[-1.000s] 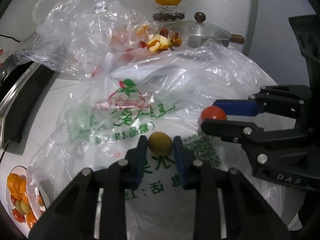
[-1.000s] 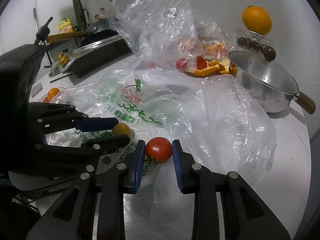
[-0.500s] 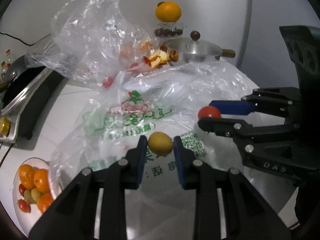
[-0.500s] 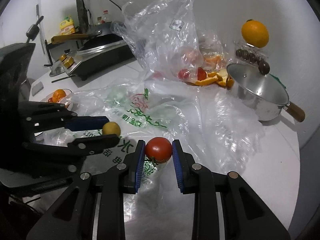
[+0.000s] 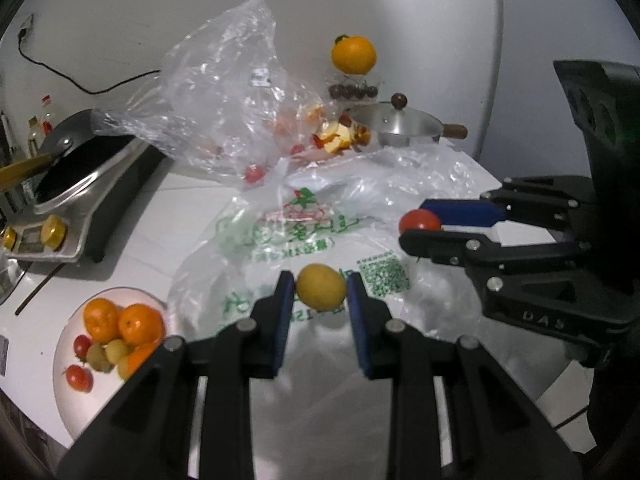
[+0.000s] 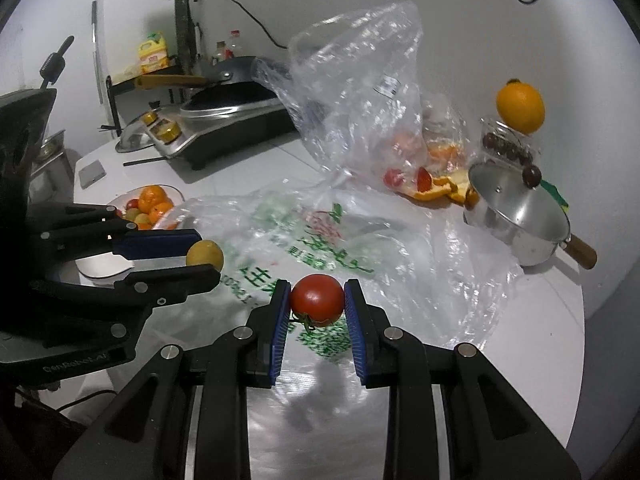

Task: Organize fruits
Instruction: 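Carry the yellow fruit in the left gripper and tomato in the right to the plate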

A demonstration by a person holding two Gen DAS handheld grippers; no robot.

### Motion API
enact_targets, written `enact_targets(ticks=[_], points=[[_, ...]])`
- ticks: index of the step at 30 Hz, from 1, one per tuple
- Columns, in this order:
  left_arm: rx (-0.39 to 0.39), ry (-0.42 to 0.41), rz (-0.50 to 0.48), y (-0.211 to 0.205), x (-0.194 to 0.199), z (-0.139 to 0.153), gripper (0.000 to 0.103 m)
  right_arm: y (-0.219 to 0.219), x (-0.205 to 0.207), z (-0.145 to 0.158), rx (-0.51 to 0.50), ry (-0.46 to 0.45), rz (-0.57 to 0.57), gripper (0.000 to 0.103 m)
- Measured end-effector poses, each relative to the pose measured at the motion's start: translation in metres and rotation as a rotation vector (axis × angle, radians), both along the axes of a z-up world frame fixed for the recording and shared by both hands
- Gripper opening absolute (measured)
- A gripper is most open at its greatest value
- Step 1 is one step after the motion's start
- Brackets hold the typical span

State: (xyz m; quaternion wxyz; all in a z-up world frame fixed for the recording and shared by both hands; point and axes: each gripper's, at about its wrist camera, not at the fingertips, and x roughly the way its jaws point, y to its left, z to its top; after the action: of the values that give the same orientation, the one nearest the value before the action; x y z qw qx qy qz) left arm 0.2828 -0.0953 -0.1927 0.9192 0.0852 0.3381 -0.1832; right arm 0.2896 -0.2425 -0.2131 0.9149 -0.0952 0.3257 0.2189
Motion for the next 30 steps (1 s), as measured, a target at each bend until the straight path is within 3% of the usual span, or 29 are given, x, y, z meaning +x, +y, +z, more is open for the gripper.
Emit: enact_targets(ticks=[18, 30], points=[[-0.036, -0.032, 0.115, 0.071, -0.043, 0.009, 0.028, 0.059, -0.027, 0.015, -0.041, -0.028, 0.089, 0.029], [-0.047, -0.011, 0.220, 0.124, -0.052, -0.007, 0.028, 0.092, -0.032, 0.013, -0.072, -0.020, 0.133, 0.029]])
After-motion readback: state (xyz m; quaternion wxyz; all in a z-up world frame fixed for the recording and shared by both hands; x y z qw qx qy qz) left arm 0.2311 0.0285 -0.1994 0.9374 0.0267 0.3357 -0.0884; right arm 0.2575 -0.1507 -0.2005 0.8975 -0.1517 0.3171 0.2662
